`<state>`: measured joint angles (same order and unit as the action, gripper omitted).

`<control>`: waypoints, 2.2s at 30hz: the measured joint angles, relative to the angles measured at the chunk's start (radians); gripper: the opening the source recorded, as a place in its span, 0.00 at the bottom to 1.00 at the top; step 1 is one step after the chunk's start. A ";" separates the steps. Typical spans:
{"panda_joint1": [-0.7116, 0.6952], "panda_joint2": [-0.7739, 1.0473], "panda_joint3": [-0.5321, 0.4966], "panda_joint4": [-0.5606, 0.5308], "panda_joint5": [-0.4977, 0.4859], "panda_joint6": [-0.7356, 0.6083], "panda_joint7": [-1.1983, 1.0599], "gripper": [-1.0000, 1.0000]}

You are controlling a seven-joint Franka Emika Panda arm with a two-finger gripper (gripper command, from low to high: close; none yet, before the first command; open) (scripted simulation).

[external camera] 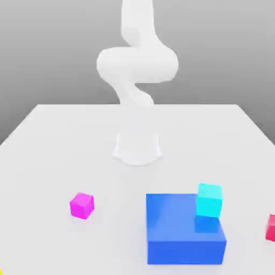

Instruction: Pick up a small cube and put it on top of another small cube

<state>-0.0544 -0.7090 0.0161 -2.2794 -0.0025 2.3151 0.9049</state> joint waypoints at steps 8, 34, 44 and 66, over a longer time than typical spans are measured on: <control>-0.161 0.295 0.043 0.067 -0.026 0.049 0.353 0.50; -0.391 1.230 -0.091 0.279 0.064 0.217 1.344 0.50; -0.405 1.376 -0.082 0.314 0.086 0.318 1.352 0.00; -0.034 1.022 0.306 0.003 -0.127 0.260 1.020 0.00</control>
<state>-0.0884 0.3130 0.3216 -2.2763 -0.1292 2.5750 1.9252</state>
